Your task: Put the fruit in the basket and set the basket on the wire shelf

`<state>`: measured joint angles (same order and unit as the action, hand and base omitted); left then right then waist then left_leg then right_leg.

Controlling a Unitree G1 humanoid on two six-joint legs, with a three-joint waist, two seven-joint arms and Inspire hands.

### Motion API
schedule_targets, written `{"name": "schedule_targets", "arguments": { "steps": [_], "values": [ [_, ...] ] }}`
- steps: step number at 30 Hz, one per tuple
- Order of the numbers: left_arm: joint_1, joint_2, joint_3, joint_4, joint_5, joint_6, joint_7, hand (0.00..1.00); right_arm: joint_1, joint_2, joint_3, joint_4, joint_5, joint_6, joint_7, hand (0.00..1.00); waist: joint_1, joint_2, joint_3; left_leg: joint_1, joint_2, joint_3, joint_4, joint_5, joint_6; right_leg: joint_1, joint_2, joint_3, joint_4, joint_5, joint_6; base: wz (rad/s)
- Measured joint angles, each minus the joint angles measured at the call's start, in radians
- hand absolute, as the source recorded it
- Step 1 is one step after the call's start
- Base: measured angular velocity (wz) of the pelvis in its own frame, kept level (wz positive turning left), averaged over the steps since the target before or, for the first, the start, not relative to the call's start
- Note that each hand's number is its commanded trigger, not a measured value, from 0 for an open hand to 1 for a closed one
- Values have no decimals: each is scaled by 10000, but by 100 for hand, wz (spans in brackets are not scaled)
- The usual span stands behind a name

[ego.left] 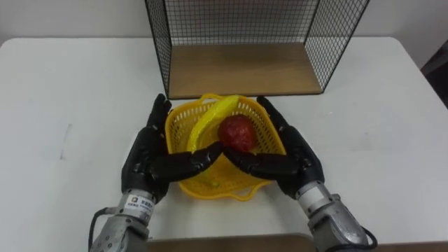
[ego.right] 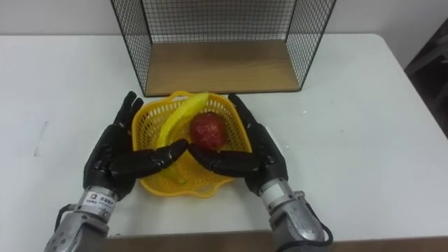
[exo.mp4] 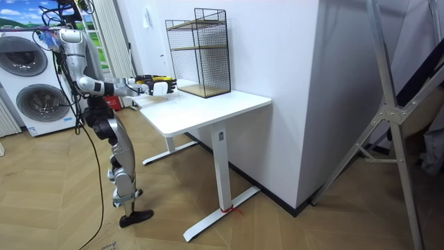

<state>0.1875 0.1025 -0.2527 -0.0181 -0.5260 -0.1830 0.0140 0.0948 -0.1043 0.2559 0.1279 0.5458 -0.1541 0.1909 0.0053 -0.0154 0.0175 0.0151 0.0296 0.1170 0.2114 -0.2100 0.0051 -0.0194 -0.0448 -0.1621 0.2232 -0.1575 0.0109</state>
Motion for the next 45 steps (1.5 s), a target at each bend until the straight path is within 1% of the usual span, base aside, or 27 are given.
{"name": "schedule_targets", "arguments": {
  "steps": [1, 3, 4, 6, 10, 12, 14, 20, 26, 27, 32, 38, 42, 45],
  "values": [
    [-44, 0, -13, 0, 10, -7, 58, 0, 1, 7, 17, 0, 5, 0, -30, 0, 1, 2, 0, 17, 1, 37, 0, 0, 0, 0, 1, 29, 0, 2, 2, -17],
    [-79, -3, -64, 0, 90, -37, 324, 0, 7, 75, 78, -12, 6, 0, -119, 0, -2, 40, -11, 183, 11, 218, -30, -1, 1, 60, 23, 233, -6, 8, 11, -23],
    [-86, -5, -88, 0, 97, -44, 383, 0, 6, 99, 76, -18, 4, 0, -151, 0, -17, 54, -14, 234, 10, 237, -63, -1, 1, 81, 23, 247, -4, 8, 11, -17],
    [-204, -13, -215, 0, 99, -78, 575, 0, 7, 133, 77, -188, 0, 0, -388, 0, -16, 124, -11, 350, 23, 361, -128, -1, 1, 104, 45, 360, -3, 13, 13, -15],
    [-383, -16, -267, 0, 99, -135, 676, 0, 10, 159, 77, -522, -14, 0, -660, 0, -29, 254, 0, 471, 77, 495, -198, -6, -8, 118, 115, 510, 1, 62, -9, -13],
    [-474, -61, -284, -2, 99, -141, 700, 0, 14, 159, 71, -724, -16, 0, -824, 0, -51, 311, -13, 511, 105, 521, -230, -11, -18, 118, 149, 546, 11, 76, -32, -6],
    [-502, -129, -286, -4, 99, -172, 706, 0, 14, 159, 70, -792, -15, 0, -910, 0, -70, 325, -22, 535, 118, 537, -230, -8, -29, 121, 167, 569, 24, 85, -46, -5],
    [-563, -152, -291, -4, 105, -195, 711, 0, 10, 161, 71, -879, -46, 0, -1011, 0, -41, 295, -13, 646, 118, 751, -258, -9, -34, 72, 183, 792, 142, 85, -45, -11],
    [-836, -152, -288, -8, 167, -289, 711, 0, -77, 163, 56, -1058, -53, -7, -1159, 0, -35, 258, -12, 651, 116, 759, -239, -9, -34, 69, 185, 794, 151, 85, -45, 0],
    [-852, -152, -288, -12, 168, -362, 711, 0, -108, 168, 59, -1059, -52, -9, -1161, 0, -39, 256, -13, 653, 116, 761, -236, -8, -34, 69, 184, 795, 151, 85, -45, 0],
    [-866, -154, -286, -17, 166, -482, 715, 0, -212, 169, 63, -1109, -44, -12, -1171, 0, -47, 220, -23, 653, 117, 765, -221, -8, -34, 76, 182, 793, 148, 82, -41, 0],
    [-1165, -160, -319, -18, 166, -687, 916, 0, -227, 171, 70, -1413, -52, -67, -1182, 0, -255, 173, -25, 762, 124, 757, -143, -9, -34, 229, 175, 793, 151, 73, -29, 0],
    [-1233, -172, -323, -17, 177, -690, 917, 0, -236, 171, 67, -1413, -47, -116, -1182, 0, -348, 138, -5, 925, 137, 776, -162, -28, -51, 376, 195, 823, 151, 64, -25, 0],
    [-1231, -182, -321, -17, 176, -690, 922, 0, -237, 172, 64, -1414, -59, -124, -1181, 0, -320, 109, 1, 972, 161, 836, -140, -44, -64, 386, 217, 859, 192, 61, -32, -5]
  ]
}}
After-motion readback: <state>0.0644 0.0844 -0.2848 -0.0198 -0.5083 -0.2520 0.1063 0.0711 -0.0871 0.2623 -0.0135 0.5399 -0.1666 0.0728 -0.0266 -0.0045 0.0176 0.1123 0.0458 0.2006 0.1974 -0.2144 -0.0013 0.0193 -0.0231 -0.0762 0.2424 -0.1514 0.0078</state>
